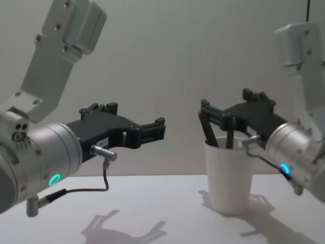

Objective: Place the pen into the pen holder.

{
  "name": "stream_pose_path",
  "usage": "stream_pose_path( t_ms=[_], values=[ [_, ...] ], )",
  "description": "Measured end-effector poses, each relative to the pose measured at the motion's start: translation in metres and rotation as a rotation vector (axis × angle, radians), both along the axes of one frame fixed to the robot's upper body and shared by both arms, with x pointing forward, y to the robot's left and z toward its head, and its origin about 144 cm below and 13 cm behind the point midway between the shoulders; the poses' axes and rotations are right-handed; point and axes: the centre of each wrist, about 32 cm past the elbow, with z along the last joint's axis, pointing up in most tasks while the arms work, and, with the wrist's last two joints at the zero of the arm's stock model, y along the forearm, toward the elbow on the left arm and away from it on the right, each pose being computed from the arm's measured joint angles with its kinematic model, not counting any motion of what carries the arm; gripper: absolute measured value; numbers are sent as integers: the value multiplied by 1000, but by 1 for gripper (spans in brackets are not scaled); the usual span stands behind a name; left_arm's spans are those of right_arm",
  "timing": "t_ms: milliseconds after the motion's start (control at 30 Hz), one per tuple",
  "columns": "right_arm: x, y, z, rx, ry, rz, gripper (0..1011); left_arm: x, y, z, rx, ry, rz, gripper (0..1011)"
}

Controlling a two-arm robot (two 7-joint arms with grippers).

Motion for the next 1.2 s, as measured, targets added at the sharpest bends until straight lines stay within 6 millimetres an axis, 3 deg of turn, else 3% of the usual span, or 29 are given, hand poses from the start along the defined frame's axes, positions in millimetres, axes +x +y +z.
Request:
stream_pose_path(
  t_ms=[367,700,1200],
  values=[
    [-27,-22,12,77,28,-41,1001,0,0,0,0,0,0,1001],
    [-32,-28,12,78,42,-46,1002,0,0,0,0,0,0,1001],
    [-71,-62,14,72,136,-50,1002,0,0,0,0,0,0,1001]
  ],
)
